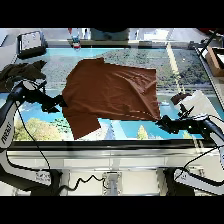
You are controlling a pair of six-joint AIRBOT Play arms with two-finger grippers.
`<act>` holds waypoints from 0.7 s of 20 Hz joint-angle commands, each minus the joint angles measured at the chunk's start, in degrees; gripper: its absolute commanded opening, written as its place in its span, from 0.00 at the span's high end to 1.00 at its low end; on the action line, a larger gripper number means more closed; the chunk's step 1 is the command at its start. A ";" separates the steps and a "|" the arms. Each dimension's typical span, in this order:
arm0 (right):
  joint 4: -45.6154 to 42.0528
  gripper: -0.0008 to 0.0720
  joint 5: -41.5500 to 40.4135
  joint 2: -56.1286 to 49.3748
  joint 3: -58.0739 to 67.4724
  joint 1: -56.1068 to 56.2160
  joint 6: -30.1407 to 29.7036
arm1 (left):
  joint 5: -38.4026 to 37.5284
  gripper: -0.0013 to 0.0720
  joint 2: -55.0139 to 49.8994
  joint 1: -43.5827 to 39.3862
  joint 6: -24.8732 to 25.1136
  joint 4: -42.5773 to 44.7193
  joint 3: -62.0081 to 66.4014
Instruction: Fold the shirts.
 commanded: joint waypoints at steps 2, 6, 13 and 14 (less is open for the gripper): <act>-4.04 0.39 -5.40 0.09 0.07 -0.04 -0.13 | 1.05 0.16 0.00 -0.02 0.02 0.04 0.04; -1.70 0.39 -7.72 0.07 0.09 -0.04 -0.13 | 3.02 0.16 0.00 -0.02 -0.39 -0.22 0.04; 7.32 0.39 -12.57 0.09 0.07 -0.02 -0.11 | 1.11 0.17 -0.02 -0.61 -0.33 -0.81 -0.02; 8.81 0.39 -12.66 0.07 0.07 -0.02 -0.13 | 1.18 0.17 -0.02 -0.98 -0.33 -0.87 -0.02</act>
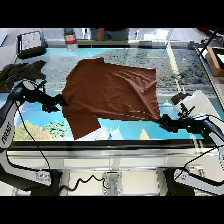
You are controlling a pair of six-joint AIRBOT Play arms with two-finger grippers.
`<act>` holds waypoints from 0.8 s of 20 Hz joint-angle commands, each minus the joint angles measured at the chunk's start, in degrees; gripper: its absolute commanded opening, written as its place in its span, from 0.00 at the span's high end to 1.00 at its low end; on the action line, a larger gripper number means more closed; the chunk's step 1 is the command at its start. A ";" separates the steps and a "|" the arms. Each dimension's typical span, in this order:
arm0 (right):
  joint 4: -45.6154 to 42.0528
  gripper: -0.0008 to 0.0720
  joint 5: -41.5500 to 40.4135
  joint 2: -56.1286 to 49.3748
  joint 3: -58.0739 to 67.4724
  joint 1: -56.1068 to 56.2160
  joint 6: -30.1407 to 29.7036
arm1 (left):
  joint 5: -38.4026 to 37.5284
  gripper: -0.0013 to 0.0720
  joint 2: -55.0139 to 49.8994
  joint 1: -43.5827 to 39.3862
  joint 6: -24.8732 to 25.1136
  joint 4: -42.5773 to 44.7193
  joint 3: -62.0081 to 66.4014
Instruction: Fold the shirts.
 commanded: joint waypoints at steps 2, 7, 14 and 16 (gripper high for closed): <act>5.73 0.39 -7.28 0.07 0.04 0.22 0.11 | -0.44 0.17 -0.11 -1.46 0.00 -0.24 -0.13; 0.72 0.40 -5.38 0.07 0.02 2.73 0.09 | 0.57 0.17 -0.33 -4.68 0.02 -0.15 -3.61; -1.88 0.95 -4.83 0.07 0.02 4.37 0.09 | -2.19 0.96 -0.31 -5.42 0.07 4.57 -5.90; -1.92 0.95 -4.87 0.07 0.02 4.37 0.09 | -2.16 0.96 -0.31 -5.42 0.07 4.48 -5.90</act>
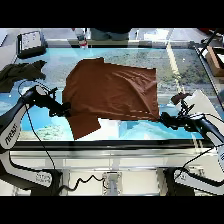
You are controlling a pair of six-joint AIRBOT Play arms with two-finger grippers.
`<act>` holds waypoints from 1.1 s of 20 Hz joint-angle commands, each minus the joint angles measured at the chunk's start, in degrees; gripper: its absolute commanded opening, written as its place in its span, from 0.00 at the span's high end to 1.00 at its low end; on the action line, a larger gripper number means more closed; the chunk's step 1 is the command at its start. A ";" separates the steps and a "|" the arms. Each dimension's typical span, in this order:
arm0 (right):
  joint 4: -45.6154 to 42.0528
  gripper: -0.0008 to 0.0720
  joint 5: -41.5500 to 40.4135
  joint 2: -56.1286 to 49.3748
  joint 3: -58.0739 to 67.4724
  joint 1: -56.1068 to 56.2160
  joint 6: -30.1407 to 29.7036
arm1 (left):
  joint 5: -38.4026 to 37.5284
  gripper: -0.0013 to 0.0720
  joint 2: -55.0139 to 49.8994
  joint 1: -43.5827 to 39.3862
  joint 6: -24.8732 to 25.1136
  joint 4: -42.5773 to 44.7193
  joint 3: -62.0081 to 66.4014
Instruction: Fold the shirts.
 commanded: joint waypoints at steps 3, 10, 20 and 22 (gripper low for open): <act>-0.83 0.95 -0.13 0.04 0.02 0.20 0.07 | -0.63 0.96 -0.02 -0.13 0.04 1.05 -0.26; -0.70 0.83 0.68 0.07 0.04 0.22 0.11 | -1.62 0.95 0.00 -0.11 0.02 1.14 3.37; 3.10 0.21 4.94 0.07 0.07 0.20 2.80 | -16.76 0.95 0.07 -0.11 1.36 1.18 17.57; 3.08 0.22 6.14 0.07 0.07 0.20 2.93 | -18.12 0.95 0.09 -0.11 1.36 1.09 18.67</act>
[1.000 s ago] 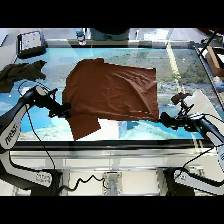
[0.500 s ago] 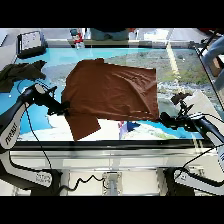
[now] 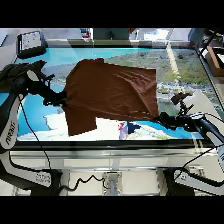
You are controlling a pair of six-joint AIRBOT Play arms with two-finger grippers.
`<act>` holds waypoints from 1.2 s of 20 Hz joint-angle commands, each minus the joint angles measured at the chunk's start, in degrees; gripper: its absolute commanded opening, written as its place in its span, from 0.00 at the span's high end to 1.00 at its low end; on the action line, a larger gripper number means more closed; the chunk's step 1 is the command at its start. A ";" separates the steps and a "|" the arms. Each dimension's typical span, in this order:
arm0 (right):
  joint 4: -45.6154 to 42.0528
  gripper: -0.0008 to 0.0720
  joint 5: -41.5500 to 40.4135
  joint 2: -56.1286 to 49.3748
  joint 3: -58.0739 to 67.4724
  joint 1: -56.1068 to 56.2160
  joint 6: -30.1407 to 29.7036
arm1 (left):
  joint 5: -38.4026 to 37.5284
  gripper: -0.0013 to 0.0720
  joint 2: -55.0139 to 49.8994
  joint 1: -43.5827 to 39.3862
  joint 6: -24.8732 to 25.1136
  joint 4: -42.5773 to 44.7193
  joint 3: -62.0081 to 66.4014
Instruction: Fold the shirts.
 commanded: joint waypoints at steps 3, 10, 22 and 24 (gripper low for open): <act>0.66 0.22 3.80 0.04 0.04 0.00 0.94 | -5.35 0.95 0.11 -0.02 0.39 -0.09 2.38; 0.61 0.22 3.96 0.04 0.04 0.00 0.92 | -5.46 0.64 0.11 -0.02 4.98 0.00 2.36; 0.24 0.21 3.50 0.04 6.80 -2.71 -1.07 | -5.84 0.06 0.13 2.21 4.28 7.39 5.88; 0.31 0.21 2.95 0.04 9.31 -3.72 -1.05 | -4.11 0.06 0.09 3.50 3.23 6.86 6.29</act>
